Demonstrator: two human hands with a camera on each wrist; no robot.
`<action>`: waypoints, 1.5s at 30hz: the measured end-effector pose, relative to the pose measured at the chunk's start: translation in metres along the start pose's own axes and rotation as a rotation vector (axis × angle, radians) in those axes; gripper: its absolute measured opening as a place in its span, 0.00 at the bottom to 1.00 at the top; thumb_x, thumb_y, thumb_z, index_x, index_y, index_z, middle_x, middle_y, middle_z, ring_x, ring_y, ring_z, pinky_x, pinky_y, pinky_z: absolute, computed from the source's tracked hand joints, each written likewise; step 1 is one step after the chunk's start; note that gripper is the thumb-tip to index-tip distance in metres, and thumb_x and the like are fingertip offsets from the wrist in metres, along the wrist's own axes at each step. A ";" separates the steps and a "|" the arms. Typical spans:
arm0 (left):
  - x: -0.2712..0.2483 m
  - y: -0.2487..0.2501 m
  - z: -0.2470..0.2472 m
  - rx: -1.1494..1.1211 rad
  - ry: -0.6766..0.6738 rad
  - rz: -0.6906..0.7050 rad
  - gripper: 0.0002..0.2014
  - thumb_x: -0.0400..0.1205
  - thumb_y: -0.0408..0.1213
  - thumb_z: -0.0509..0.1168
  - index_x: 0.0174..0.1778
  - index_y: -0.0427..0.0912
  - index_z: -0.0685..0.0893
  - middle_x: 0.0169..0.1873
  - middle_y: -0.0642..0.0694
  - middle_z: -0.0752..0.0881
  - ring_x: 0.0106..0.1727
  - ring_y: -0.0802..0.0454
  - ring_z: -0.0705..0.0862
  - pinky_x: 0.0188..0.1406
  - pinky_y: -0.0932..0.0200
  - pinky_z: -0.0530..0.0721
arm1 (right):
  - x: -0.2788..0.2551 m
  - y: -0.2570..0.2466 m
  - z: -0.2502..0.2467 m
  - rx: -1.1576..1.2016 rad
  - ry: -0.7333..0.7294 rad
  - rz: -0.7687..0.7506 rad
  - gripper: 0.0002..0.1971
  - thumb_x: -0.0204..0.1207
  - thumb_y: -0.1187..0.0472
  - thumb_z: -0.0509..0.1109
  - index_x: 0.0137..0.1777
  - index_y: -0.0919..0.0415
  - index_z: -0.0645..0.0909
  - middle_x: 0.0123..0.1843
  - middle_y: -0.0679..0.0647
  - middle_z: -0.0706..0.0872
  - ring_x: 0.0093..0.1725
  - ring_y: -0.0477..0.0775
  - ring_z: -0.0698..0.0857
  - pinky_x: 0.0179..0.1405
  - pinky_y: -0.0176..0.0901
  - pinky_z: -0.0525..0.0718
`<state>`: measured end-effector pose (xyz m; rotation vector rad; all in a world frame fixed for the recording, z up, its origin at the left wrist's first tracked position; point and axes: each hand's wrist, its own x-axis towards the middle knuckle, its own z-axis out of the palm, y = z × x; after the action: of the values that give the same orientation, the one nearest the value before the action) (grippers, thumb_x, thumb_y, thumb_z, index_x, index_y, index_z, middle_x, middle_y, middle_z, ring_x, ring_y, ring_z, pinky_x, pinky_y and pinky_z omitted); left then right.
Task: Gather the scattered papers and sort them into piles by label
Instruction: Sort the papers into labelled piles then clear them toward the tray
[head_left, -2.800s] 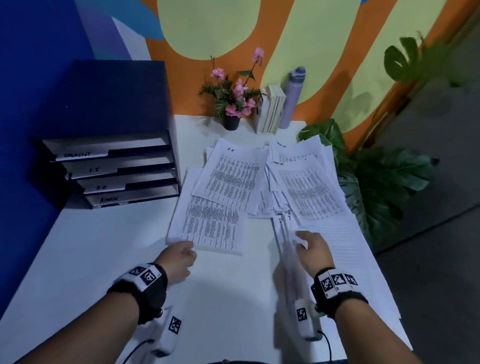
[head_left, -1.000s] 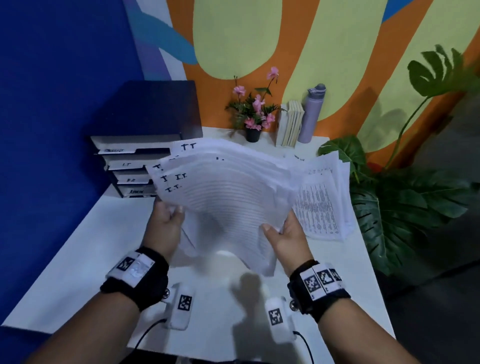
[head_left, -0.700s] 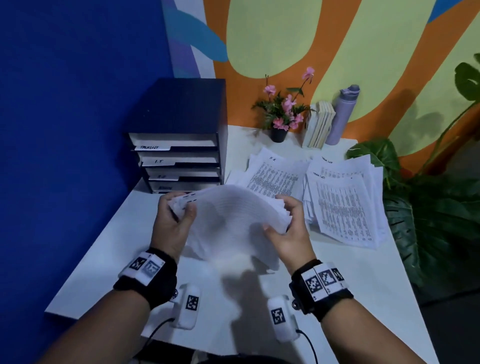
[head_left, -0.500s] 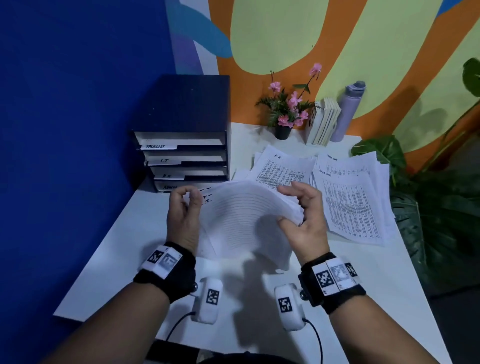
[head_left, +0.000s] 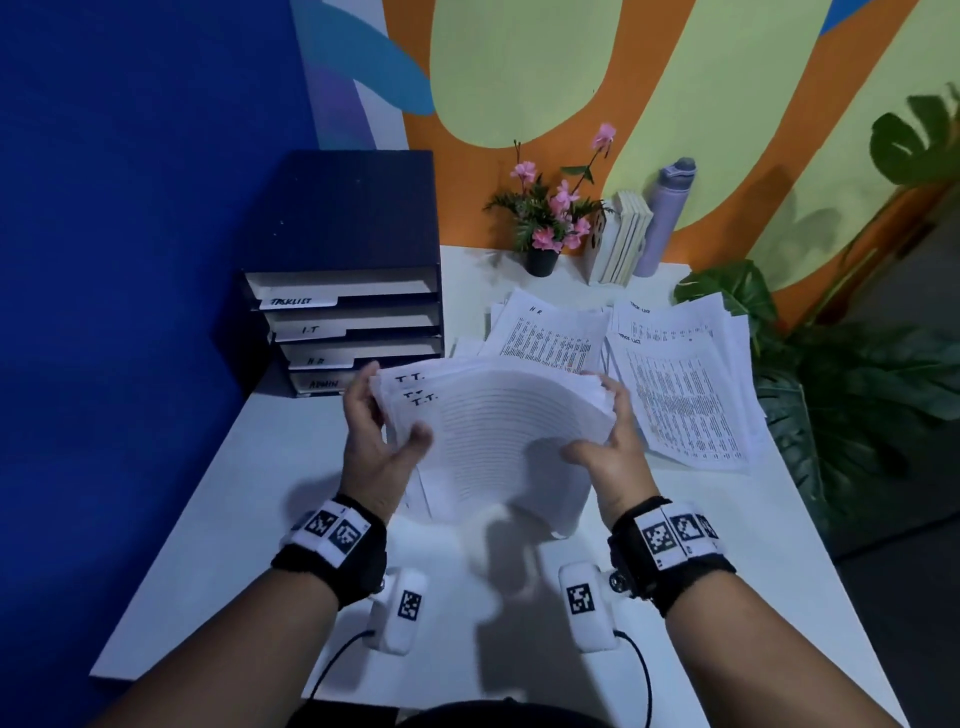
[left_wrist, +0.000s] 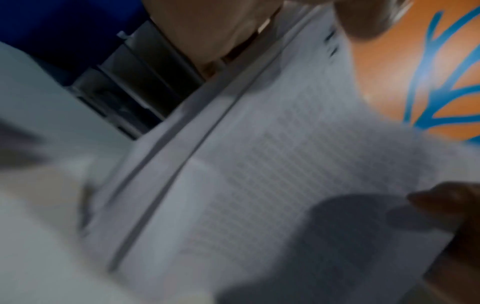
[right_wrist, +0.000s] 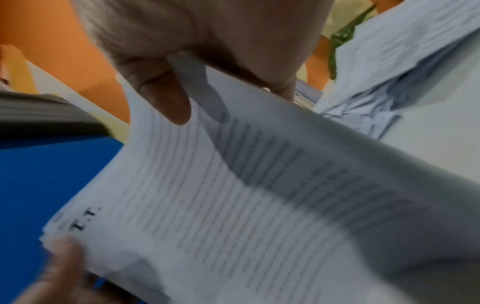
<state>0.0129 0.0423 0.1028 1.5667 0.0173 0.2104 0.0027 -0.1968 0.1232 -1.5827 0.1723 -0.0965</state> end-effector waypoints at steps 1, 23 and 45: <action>-0.001 -0.007 -0.002 0.061 -0.036 -0.081 0.43 0.66 0.49 0.77 0.74 0.58 0.61 0.67 0.53 0.78 0.67 0.56 0.79 0.71 0.47 0.76 | 0.003 0.005 0.003 0.030 0.033 0.100 0.36 0.58 0.74 0.71 0.66 0.47 0.76 0.58 0.55 0.83 0.59 0.60 0.80 0.56 0.54 0.82; 0.009 0.015 0.007 -0.042 0.171 -0.133 0.23 0.84 0.32 0.61 0.61 0.70 0.71 0.55 0.64 0.84 0.53 0.73 0.82 0.53 0.72 0.78 | -0.010 -0.007 0.042 0.103 0.078 -0.117 0.17 0.52 0.72 0.68 0.42 0.59 0.83 0.31 0.43 0.84 0.32 0.43 0.79 0.32 0.36 0.79; 0.031 0.030 0.010 -0.030 0.403 0.136 0.09 0.85 0.46 0.59 0.55 0.45 0.77 0.41 0.56 0.83 0.44 0.66 0.81 0.46 0.75 0.76 | -0.014 0.012 0.028 0.088 -0.149 -0.175 0.19 0.61 0.70 0.70 0.53 0.57 0.79 0.41 0.39 0.85 0.41 0.38 0.81 0.41 0.29 0.77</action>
<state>0.0416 0.0365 0.1360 1.4743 0.2223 0.6285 -0.0071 -0.1669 0.1118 -1.5079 -0.0859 -0.1207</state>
